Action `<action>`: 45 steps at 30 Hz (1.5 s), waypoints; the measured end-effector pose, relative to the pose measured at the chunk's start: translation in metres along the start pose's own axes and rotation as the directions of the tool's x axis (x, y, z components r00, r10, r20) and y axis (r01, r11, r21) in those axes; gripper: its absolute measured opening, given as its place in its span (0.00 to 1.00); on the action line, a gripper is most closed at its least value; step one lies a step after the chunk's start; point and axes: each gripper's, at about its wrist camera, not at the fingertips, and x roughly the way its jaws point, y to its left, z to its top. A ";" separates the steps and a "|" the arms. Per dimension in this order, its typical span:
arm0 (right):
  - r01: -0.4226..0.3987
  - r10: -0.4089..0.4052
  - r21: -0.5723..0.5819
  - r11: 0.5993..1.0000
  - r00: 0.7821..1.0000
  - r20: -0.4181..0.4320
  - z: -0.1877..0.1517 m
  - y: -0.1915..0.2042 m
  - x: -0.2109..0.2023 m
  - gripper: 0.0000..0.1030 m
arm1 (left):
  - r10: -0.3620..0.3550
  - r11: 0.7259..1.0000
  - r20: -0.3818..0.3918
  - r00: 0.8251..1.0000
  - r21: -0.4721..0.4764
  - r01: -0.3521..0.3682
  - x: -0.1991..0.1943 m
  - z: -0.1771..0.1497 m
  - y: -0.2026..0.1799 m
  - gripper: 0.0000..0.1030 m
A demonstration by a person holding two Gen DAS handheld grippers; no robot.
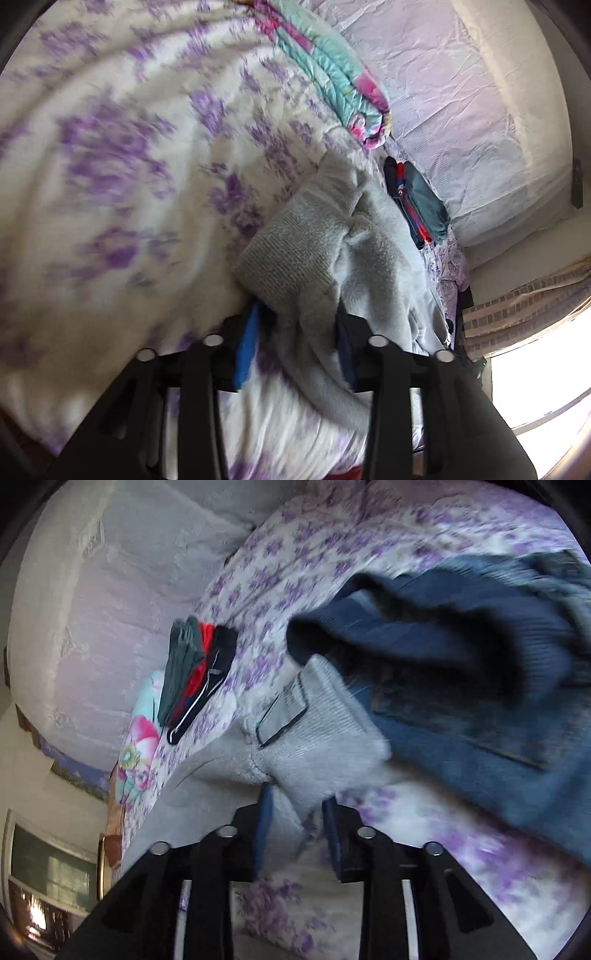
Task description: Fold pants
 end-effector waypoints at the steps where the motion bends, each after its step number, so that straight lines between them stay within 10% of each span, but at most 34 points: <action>1: 0.011 -0.012 0.015 1.000 0.999 0.042 0.002 -0.003 -0.012 0.46 | 0.030 0.999 0.018 0.999 0.016 -0.031 -0.007 -0.001 -0.004 0.46; 7: -0.035 0.046 -0.104 0.994 0.993 0.108 0.000 0.039 -0.043 0.46 | 0.148 0.986 0.141 0.979 0.055 -0.157 -0.047 0.013 -0.022 0.48; 14: -0.303 0.196 -0.439 0.846 0.942 -0.272 -0.076 0.221 0.055 0.46 | -0.024 0.965 0.050 0.998 0.263 0.010 -0.003 0.020 -0.119 0.48; 21: -0.438 0.138 -0.551 0.710 0.854 -0.502 -0.156 0.341 0.155 0.46 | 0.048 0.949 -0.165 0.985 0.314 0.006 0.071 -0.021 -0.119 0.48; 30: -0.292 -0.032 -0.450 0.844 0.810 -0.585 -0.181 0.341 0.278 0.42 | -0.081 0.974 -0.203 0.976 0.193 0.121 0.063 -0.032 -0.069 0.32; 34: -0.308 0.018 -0.354 0.883 0.777 -0.630 -0.169 0.322 0.288 0.19 | -0.081 0.970 -0.172 0.982 0.215 0.117 0.037 -0.025 -0.073 0.33; 40: -0.335 0.057 -0.389 0.858 0.815 -0.576 -0.147 0.324 0.255 0.44 | 0.004 0.970 -0.003 1.000 0.245 -0.004 -0.001 0.035 -0.084 0.43; 45: -0.386 0.144 -0.396 0.833 0.842 -0.519 -0.129 0.310 0.228 0.52 | 0.066 0.974 -0.019 0.998 0.218 -0.060 0.041 0.098 -0.074 0.43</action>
